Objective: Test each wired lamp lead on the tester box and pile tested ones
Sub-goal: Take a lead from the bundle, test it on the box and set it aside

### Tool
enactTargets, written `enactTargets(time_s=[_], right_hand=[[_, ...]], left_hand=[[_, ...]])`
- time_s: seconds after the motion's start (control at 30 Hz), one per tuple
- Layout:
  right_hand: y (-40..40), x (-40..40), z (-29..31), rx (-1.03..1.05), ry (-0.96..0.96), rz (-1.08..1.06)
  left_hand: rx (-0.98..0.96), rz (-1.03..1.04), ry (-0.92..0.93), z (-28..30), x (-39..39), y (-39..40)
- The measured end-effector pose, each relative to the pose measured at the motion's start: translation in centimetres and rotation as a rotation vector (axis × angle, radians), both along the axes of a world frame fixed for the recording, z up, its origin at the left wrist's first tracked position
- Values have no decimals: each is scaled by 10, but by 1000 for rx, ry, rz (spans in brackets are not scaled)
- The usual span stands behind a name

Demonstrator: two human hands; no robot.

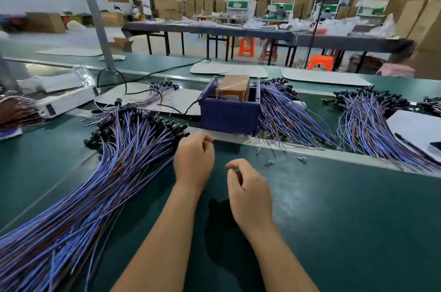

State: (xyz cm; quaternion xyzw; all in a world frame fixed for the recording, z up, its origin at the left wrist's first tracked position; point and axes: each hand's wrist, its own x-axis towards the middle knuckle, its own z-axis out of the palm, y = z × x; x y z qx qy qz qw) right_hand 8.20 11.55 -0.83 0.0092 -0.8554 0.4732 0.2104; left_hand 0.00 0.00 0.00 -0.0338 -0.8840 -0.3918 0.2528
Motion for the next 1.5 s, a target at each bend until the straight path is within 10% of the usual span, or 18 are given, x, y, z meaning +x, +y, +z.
enactTargets(time_s=[0.17, 0.8, 0.97, 1.13, 1.37, 1.5], right_hand=[[-7, -6, -2, 40, 24, 82], [-2, -4, 1, 91, -13, 131], [-6, -11, 10, -707, -244, 259], [16, -24, 13, -1261, -420, 389], [26, -20, 12, -1304, -332, 550], [38, -16, 10, -1081, -190, 370]], left_hand=[[-255, 243, -259, -9, -12, -22], [-267, 277, -95, -6, -10, -9], [130, -112, 311, 10, 3, 12], [520, -557, 42, 38, 32, 45], [1021, -1143, -383, 44, 52, 52], [995, -1448, -595, 33, 49, 40]])
